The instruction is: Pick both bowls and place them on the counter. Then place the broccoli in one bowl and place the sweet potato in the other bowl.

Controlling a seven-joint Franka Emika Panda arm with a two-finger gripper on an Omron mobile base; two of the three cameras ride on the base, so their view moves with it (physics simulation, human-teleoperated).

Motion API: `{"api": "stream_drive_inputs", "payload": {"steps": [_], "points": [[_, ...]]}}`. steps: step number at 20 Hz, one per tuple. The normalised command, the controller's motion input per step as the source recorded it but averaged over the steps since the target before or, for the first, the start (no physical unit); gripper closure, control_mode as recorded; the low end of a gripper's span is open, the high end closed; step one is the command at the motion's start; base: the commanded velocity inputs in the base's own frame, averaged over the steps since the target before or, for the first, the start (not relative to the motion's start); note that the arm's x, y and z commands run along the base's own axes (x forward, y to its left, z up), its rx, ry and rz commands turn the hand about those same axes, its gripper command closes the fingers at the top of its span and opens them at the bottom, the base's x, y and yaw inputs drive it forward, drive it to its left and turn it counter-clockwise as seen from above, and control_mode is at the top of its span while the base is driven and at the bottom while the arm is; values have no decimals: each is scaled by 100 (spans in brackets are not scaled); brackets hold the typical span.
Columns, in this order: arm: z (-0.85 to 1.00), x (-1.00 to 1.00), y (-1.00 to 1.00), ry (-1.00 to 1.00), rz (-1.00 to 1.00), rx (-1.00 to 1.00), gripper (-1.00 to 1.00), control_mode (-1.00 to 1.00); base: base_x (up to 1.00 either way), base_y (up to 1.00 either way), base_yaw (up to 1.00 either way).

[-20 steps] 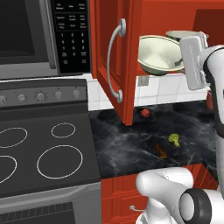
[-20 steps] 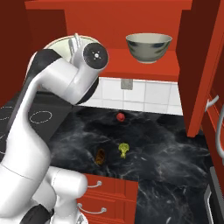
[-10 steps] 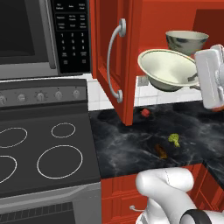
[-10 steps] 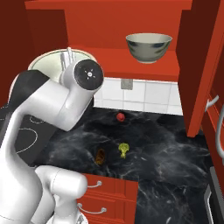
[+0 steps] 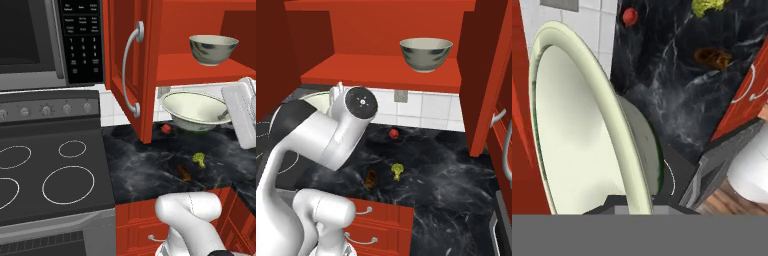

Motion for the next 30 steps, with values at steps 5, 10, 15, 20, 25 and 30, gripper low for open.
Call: {"api": "stream_drive_inputs", "payload": {"steps": [5, 10, 15, 20, 25, 30], "points": [[-74, 17, 1, 14, 2, 12, 100, -100, 0, 0, 0], [-68, 32, 11, 0, 6, 3, 100, -100, 0, 0, 0], [-61, 63, 26, 9, 8, 0, 100, -100, 0, 0, 0], [-45, 72, 16, 0, 9, 0, 100, -100, 0, 0, 0], [-49, 78, 7, 0, 7, 0, 100, -100, 0, 0, 0], [-51, 83, 11, 7, 6, 0, 100, -100, 0, 0, 0]]}}
